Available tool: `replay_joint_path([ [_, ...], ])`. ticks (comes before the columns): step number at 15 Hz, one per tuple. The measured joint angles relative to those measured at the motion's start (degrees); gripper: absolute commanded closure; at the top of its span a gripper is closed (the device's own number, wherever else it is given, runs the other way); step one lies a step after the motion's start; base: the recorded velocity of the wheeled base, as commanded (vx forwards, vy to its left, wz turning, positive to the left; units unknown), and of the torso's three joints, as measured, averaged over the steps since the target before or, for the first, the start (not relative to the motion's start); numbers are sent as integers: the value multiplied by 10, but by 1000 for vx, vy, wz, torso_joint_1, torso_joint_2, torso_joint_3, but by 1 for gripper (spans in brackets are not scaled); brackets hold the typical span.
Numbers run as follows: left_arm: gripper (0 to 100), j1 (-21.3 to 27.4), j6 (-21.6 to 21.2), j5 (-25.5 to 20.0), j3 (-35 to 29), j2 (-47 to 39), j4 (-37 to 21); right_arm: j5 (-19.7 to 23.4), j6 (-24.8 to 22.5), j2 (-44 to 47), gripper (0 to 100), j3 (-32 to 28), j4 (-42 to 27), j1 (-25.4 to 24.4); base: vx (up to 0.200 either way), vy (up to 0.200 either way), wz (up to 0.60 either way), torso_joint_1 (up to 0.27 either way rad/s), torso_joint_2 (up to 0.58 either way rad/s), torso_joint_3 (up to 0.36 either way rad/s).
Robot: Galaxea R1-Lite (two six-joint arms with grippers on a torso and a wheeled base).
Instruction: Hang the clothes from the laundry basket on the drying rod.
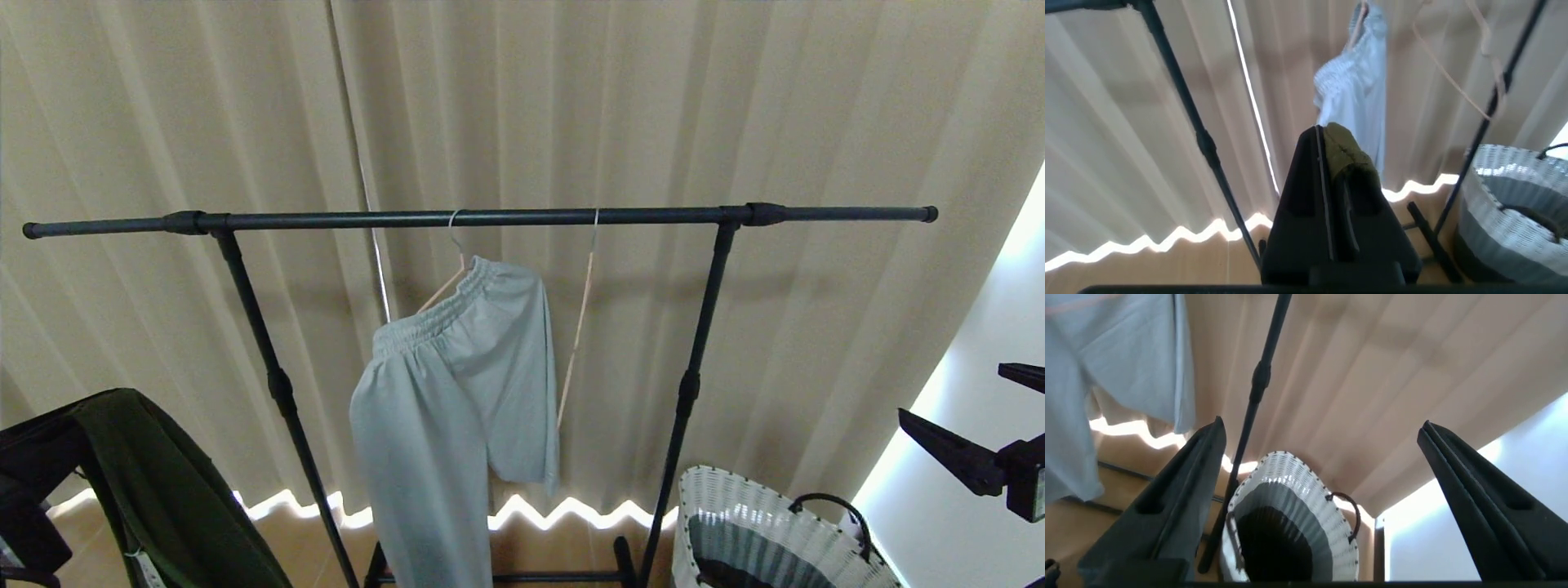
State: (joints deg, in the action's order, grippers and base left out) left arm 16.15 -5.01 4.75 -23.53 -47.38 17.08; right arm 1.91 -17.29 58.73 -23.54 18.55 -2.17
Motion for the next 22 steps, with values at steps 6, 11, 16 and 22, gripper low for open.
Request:
replay_joint_path([
  [6,100,1,-13,0,5,1,2,0,0,0,0,-3,0,0,100,0,0,2,1,0],
  [11,100,1,-19,0,8,2,2,0,0,0,0,-4,1,0,0,0,0,0,0,0],
  [16,100,1,-18,0,7,3,2,0,0,0,0,-5,0,0,0,40,0,0,0,0],
  [22,100,1,-18,0,5,3,2,0,0,-1,0,-5,1,0,0,200,0,1,2,1],
])
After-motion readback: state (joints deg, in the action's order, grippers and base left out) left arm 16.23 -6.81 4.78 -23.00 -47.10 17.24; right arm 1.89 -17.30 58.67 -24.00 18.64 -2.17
